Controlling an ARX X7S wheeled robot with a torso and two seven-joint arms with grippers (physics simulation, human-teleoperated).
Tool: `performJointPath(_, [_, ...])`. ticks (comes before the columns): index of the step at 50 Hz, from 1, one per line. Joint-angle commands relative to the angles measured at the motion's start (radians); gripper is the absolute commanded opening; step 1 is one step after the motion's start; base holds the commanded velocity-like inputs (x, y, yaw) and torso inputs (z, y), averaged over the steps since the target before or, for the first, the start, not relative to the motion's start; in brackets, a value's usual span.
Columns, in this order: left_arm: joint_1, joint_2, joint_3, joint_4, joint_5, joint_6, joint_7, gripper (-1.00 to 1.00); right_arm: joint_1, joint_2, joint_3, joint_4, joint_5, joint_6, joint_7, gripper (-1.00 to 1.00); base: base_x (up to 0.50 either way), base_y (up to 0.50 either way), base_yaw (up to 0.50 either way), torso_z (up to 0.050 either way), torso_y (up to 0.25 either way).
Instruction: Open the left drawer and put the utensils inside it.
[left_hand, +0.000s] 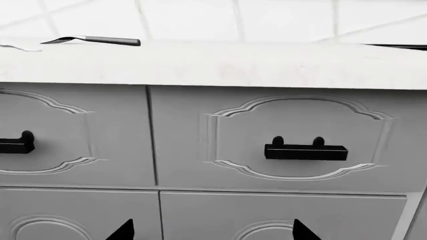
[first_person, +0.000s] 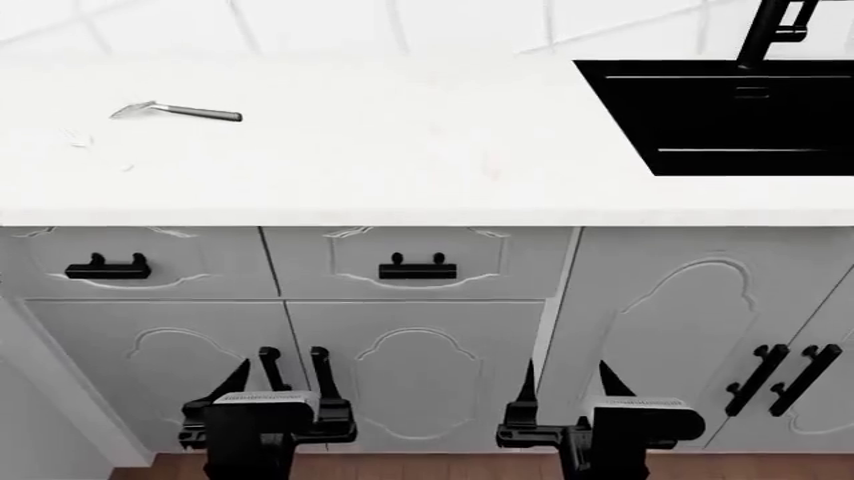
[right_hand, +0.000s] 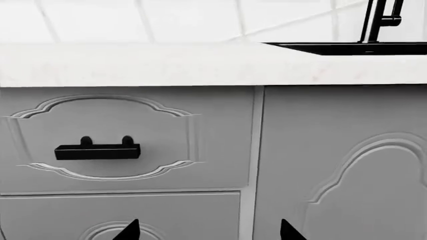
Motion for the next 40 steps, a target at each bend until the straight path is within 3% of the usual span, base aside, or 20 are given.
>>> performJointPath(1, [-0.002,-0.017,0.013,-0.003,-0.021,-0.005,-0.021,1.0,0.002,0.015,-0.02,0.01,0.011,-0.005,0.026,1.0,0.0,0.0,0.0,0.05,0.0])
performJointPath(7, [-0.002,-0.023,0.023,-0.014,-0.025,0.002,-0.028,1.0,0.005,0.02,-0.032,0.031,0.002,-0.02,0.044,1.0,0.0,0.06,0.0,0.05,0.0])
performJointPath(40, [-0.004,-0.058,0.06,-0.021,-0.054,0.01,-0.069,1.0,0.018,0.053,-0.085,0.023,0.026,-0.005,0.086,1.0,0.01,0.5,0.0,0.05,0.0])
